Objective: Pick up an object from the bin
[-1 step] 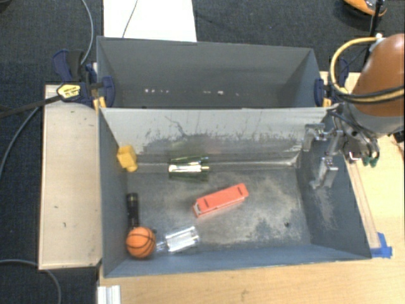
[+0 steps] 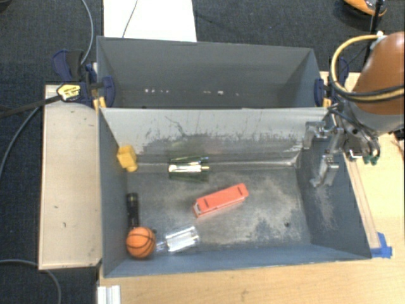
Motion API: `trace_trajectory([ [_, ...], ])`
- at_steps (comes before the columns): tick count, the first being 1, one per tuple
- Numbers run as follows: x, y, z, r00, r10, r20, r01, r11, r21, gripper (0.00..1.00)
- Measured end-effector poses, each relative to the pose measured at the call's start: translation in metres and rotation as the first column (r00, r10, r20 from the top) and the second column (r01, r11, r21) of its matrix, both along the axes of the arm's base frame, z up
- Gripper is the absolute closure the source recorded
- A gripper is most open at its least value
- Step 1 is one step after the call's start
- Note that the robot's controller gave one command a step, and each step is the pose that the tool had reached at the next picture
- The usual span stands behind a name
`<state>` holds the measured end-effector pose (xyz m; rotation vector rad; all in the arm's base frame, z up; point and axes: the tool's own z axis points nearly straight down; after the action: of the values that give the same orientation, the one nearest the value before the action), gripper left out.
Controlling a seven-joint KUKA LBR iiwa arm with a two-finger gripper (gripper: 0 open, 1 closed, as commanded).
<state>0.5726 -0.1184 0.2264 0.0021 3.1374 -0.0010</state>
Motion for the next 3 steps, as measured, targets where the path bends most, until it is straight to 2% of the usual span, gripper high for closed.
trace_trajectory([
  [3, 0.0001, 0.0002, 0.0001, 1.000, 0.005, 0.000, -0.005, 1.000, 0.000, 0.00],
])
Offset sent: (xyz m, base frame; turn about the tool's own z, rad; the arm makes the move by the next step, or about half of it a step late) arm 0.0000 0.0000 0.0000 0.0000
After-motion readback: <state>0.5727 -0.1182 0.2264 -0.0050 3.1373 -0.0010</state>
